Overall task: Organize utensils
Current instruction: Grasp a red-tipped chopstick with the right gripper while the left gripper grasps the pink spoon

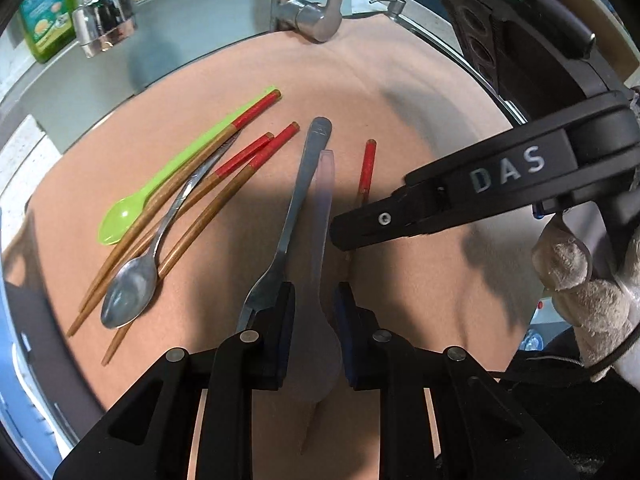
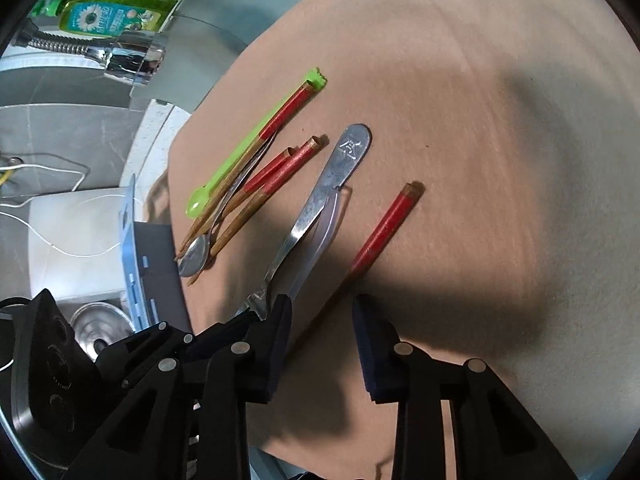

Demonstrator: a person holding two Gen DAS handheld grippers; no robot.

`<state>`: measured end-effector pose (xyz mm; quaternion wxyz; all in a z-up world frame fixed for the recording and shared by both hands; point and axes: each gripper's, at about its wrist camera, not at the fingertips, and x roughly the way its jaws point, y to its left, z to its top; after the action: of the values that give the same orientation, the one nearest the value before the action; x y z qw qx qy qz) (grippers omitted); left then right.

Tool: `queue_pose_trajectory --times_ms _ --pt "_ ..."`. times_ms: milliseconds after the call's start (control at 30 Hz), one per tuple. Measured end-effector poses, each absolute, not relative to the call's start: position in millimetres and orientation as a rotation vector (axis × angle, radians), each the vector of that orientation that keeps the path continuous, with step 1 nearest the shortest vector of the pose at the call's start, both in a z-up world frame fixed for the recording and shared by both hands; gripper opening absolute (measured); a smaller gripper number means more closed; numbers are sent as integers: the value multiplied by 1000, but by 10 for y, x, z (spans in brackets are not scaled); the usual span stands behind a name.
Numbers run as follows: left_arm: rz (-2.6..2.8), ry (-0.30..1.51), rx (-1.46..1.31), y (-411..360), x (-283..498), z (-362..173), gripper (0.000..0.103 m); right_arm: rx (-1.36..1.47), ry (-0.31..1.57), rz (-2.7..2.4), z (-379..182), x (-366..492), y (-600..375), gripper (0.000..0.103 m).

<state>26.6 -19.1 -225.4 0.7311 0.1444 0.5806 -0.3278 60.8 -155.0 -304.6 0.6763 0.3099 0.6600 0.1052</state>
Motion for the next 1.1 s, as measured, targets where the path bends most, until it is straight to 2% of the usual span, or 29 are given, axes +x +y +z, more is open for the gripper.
queue_pose_trajectory --times_ms 67,200,667,967,1100 --pt "-728 1282 323 -210 281 -2276 13 661 1488 215 -3045 645 -1506 23" --pt "-730 1286 342 -251 299 -2323 10 593 1500 184 -3035 691 -1412 15" --pt "-705 1309 372 -213 234 -2371 6 397 1524 194 -2952 811 -1294 13" --pt "-714 1291 332 -271 343 -2420 6 419 1500 161 -2939 701 -1267 14" --pt "-714 1285 301 -238 361 -2433 6 420 1498 159 -2928 669 -1387 8"
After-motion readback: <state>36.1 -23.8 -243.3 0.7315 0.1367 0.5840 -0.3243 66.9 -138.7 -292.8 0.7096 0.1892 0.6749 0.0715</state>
